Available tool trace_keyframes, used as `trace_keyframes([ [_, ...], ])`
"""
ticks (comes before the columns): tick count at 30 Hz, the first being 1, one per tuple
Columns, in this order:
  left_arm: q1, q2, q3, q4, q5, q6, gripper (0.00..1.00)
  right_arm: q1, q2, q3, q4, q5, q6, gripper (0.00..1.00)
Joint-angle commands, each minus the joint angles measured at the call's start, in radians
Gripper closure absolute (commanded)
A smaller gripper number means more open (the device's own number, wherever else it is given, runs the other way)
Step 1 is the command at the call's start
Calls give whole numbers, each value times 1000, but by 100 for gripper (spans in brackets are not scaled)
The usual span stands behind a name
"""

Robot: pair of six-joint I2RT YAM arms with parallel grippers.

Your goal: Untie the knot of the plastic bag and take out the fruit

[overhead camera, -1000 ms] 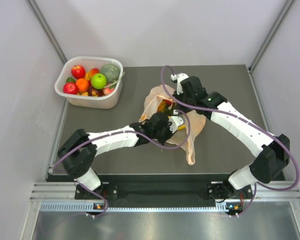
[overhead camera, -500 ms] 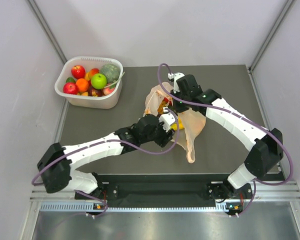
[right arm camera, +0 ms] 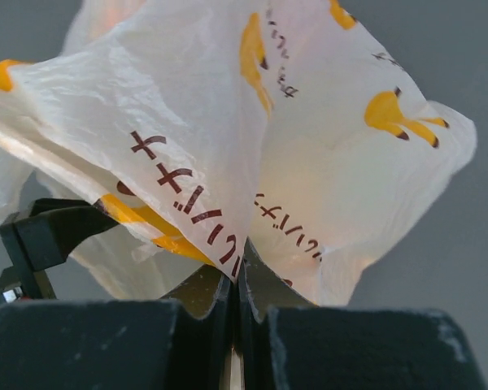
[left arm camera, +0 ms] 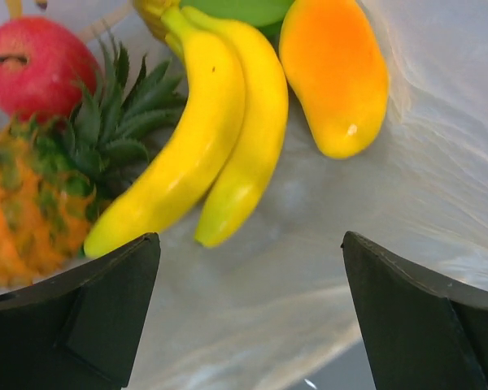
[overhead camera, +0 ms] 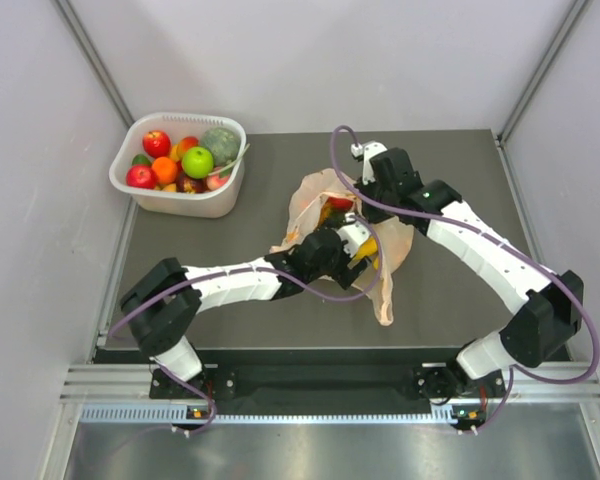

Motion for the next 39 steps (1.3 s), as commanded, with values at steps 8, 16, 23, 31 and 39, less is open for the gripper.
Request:
trace_keyframes([
  [8,69,169,158,21,192,308,1,28,-29,-12,1,-62,18,100],
  [16,124,329,299,-98,347,343,1,28,-20,2,-11,-64,17,100],
  [23,155,400,325,-89,391,334,1,27,-17,-4,-16,-53,9,100],
  [31,156,369,299,-103,437,278,19,27,-8,-9,-3,-42,13,100],
  [39,139,116,167,-123,465,178,42,27,-12,1,12,-36,18,100],
])
